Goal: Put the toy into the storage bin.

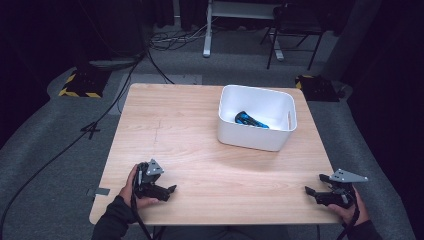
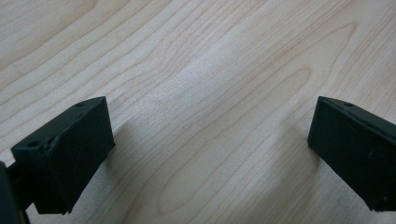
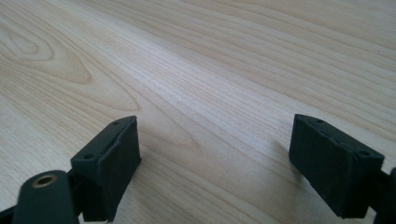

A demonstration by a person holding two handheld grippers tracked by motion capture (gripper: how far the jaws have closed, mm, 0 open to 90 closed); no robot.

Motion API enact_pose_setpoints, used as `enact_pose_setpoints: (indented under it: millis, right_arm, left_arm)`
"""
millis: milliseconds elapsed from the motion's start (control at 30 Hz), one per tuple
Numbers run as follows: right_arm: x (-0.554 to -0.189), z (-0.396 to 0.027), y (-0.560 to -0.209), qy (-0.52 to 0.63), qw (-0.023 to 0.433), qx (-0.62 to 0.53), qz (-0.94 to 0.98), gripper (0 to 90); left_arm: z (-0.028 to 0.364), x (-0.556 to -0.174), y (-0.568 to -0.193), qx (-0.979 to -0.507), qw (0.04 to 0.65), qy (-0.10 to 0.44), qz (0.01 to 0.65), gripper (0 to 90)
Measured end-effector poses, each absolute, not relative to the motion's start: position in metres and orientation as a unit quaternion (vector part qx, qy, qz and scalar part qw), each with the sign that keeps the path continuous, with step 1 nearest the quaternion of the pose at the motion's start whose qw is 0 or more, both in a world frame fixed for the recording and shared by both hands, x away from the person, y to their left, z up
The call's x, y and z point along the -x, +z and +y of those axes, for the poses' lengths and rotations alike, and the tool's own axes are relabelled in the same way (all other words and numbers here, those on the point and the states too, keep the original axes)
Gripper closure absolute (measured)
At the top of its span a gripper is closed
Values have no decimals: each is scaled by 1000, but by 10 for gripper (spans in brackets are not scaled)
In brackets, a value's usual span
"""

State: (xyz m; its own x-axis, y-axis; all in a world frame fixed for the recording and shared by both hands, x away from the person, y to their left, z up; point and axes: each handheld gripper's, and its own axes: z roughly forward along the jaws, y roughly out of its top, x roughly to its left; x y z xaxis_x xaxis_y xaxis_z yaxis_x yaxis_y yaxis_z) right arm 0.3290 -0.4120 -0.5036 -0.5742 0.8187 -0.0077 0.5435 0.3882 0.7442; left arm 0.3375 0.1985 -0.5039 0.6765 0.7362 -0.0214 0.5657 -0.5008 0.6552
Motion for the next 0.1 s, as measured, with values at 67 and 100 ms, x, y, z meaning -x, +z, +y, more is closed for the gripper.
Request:
enact_pose_setpoints:
  millis: [67, 100]
  right_arm:
    - [-329, -412, -504, 359, 192, -419, 812, 167]
    - [-329, -412, -504, 359, 192, -419, 812, 168]
  left_arm:
    - [199, -338, -504, -857, 326, 130, 378, 4]
    - [199, -338, -504, -857, 325, 130, 378, 4]
